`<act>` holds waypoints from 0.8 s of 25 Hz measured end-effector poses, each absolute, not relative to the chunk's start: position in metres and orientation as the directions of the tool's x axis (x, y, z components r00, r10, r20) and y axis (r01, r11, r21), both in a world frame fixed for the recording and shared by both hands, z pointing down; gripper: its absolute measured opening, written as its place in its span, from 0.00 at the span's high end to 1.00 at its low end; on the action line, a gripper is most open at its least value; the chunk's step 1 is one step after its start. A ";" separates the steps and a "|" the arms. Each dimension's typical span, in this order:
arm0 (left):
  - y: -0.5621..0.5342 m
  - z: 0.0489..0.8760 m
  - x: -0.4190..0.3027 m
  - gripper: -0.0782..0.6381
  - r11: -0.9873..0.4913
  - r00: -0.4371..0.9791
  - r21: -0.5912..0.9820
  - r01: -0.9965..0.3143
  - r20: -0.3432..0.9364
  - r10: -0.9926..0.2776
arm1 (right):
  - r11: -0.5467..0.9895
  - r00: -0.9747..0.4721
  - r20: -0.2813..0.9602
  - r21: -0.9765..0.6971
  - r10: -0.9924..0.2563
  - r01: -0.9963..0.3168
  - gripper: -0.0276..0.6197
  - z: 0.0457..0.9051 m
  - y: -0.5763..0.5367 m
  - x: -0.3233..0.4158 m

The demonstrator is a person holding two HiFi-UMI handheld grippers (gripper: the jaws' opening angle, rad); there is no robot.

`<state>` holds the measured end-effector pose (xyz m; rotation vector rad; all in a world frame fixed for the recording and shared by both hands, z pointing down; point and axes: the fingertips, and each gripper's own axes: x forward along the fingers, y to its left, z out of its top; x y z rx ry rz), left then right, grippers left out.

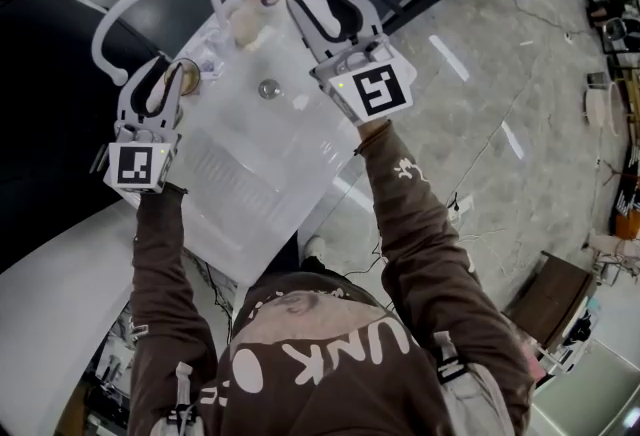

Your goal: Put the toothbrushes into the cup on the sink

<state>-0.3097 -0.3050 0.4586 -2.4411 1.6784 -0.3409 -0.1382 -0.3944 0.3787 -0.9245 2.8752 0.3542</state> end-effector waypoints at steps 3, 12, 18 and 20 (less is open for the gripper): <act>-0.292 0.431 -0.299 0.72 -0.357 0.355 -0.270 -0.894 0.060 -0.933 | 0.790 -0.816 -0.152 0.203 -0.558 -0.579 0.73 0.374 -0.378 -0.131; -0.218 0.348 -0.247 0.72 -0.341 0.374 -0.323 -0.883 -0.045 -0.926 | 0.802 -0.816 -0.299 0.204 -0.495 -0.561 0.71 0.313 -0.279 -0.093; -0.120 0.301 -0.187 0.72 -0.335 0.379 -0.291 -0.896 -0.110 -0.919 | 0.823 -0.827 -0.338 0.206 -0.449 -0.530 0.70 0.284 -0.163 -0.054; -0.078 0.288 -0.159 0.72 -0.341 0.389 -0.301 -0.891 -0.117 -0.914 | 0.832 -0.833 -0.345 0.204 -0.432 -0.516 0.70 0.275 -0.114 -0.035</act>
